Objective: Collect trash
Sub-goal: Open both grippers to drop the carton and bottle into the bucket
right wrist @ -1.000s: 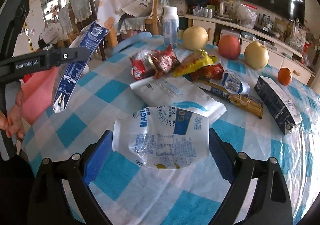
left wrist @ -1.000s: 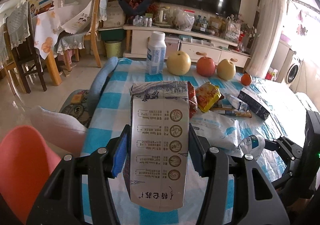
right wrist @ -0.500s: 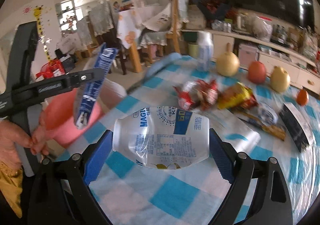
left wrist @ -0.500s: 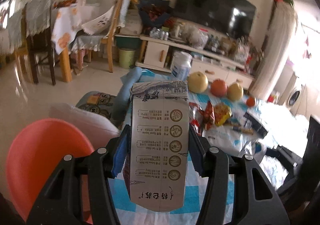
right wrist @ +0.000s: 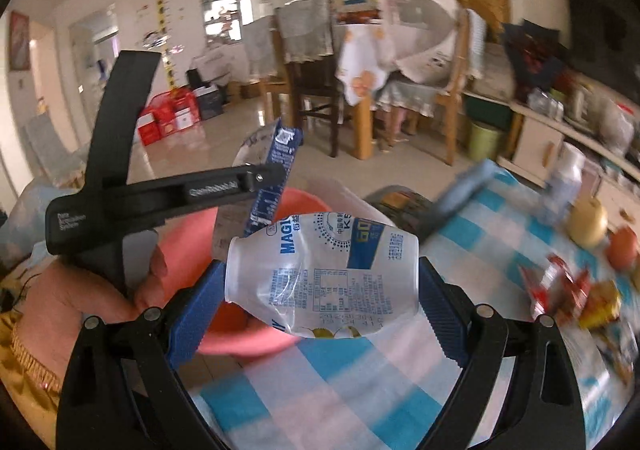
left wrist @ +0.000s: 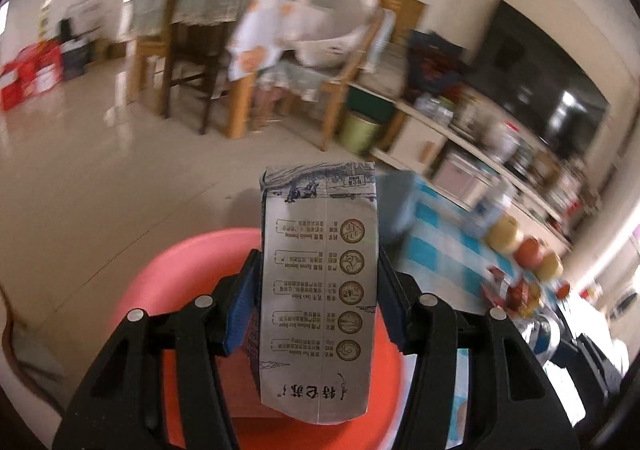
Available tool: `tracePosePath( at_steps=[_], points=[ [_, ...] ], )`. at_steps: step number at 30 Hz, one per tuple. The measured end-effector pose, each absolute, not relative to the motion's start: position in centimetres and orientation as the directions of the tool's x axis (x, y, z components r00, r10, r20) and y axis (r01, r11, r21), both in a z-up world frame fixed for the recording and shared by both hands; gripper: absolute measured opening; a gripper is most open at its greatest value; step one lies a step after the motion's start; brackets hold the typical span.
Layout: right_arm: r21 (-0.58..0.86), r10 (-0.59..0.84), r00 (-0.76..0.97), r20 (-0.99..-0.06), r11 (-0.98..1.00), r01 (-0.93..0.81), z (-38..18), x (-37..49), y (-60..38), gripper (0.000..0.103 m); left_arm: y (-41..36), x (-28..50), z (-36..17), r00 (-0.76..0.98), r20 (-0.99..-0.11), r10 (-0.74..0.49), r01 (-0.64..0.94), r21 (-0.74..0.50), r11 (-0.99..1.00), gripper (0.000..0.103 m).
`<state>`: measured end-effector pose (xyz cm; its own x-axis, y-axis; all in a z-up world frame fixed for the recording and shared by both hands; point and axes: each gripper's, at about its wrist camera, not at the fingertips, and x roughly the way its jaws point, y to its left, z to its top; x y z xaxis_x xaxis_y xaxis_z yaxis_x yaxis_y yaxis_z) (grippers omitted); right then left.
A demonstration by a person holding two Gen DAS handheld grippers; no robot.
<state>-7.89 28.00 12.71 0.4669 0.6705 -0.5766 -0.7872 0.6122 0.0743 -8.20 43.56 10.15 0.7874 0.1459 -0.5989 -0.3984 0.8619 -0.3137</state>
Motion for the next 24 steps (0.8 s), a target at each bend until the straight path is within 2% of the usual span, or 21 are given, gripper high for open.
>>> tracePosePath(
  at_steps=[3, 5, 6, 7, 10, 14, 16, 20, 24],
  points=[
    [0.048, 0.669, 0.443, -0.596, 0.581, -0.813, 11.7, -7.8, 31.1, 0.092, 45.5, -8.5, 9.6, 0.754, -0.626, 0.197, -0.476, -0.315, 0.821, 0.056],
    [0.011, 0.653, 0.449, -0.61, 0.573, -0.82, 10.7, -7.7, 32.6, 0.093, 46.3, -8.7, 9.3, 0.737, -0.639, 0.223, -0.508, -0.305, 0.806, 0.061],
    [-0.025, 0.63, 0.468, -0.62, 0.579, -0.815, 10.1, -7.7, 33.3, 0.094, 46.7, -8.8, 9.3, 0.727, -0.643, 0.241, -0.527, -0.298, 0.796, 0.071],
    [-0.045, 0.619, 0.476, -0.625, 0.58, -0.813, 9.6, -7.7, 33.6, 0.095, 47.0, -8.9, 9.2, 0.72, -0.644, 0.259, -0.543, -0.291, 0.787, 0.077],
    [-0.026, 0.619, 0.48, -0.622, 0.596, -0.802, 9.1, -7.5, 33.0, 0.096, 47.0, -9.1, 9.3, 0.711, -0.641, 0.29, -0.559, -0.265, 0.785, 0.086],
    [-0.006, 0.61, 0.51, -0.607, 0.638, -0.77, 9.3, -7.5, 30.6, 0.097, 46.4, -9.0, 9.6, 0.715, -0.623, 0.319, -0.556, -0.228, 0.799, 0.086],
    [0.001, 0.6, 0.528, -0.602, 0.661, -0.75, 9.5, -7.3, 29.3, 0.097, 45.7, -9.1, 9.9, 0.733, -0.6, 0.321, -0.538, -0.222, 0.813, 0.087],
    [-0.011, 0.568, 0.566, -0.598, 0.7, -0.714, 9.7, -7.6, 26.8, 0.097, 43.7, -9.4, 11.0, 0.794, -0.491, 0.358, -0.49, -0.168, 0.855, 0.093],
    [-0.039, 0.531, 0.59, -0.608, 0.722, -0.69, 9.4, -8.0, 24.8, 0.097, 41.4, -9.3, 11.7, 0.855, -0.403, 0.327, -0.409, -0.136, 0.902, 0.095]
  ],
)
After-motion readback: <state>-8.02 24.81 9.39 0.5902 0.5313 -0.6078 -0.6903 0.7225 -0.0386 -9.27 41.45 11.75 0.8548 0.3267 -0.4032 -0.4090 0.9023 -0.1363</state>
